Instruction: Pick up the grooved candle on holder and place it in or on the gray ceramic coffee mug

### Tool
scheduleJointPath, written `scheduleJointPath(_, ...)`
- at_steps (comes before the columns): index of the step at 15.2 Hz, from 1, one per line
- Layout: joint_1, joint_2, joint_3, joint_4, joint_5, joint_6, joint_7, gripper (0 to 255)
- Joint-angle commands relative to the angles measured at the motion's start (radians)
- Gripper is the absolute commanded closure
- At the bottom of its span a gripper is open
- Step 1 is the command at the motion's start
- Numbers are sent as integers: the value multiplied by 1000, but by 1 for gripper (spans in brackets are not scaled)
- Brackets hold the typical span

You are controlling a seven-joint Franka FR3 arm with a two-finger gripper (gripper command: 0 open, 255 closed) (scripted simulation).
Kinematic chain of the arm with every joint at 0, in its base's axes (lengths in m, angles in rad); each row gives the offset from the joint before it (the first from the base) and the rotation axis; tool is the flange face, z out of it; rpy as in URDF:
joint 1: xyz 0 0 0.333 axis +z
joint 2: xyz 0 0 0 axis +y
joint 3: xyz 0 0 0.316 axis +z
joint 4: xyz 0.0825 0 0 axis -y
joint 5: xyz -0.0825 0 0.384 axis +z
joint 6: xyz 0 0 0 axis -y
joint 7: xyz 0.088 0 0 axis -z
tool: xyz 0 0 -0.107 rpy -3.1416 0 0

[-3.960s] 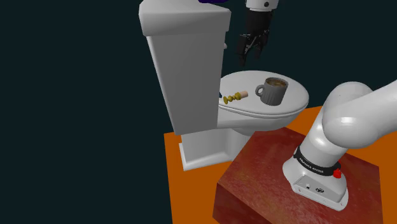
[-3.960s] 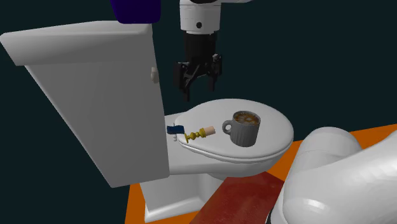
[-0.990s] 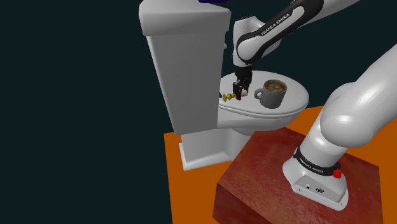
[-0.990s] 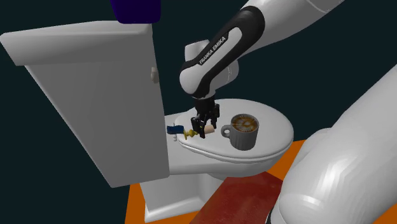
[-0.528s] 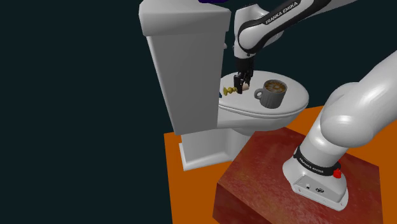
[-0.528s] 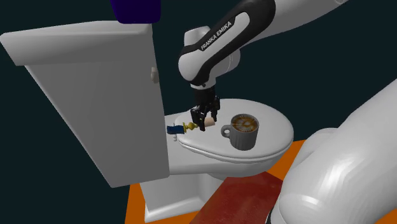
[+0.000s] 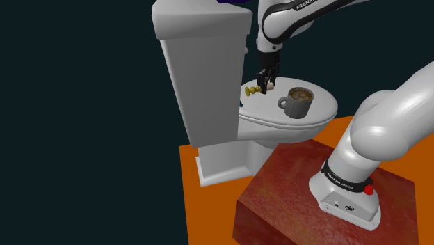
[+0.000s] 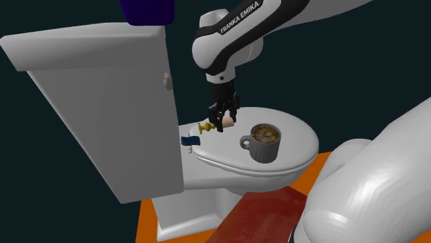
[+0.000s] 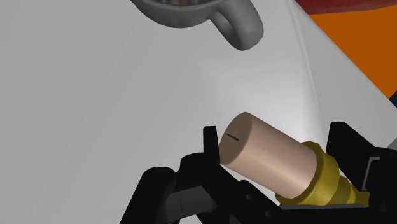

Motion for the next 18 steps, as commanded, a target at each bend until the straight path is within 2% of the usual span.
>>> scheduleJointPath(1,0,-9,2,18,2,-27,-2,255)
scheduleJointPath(18,6,-62,25,205,18,-267,-21,255)
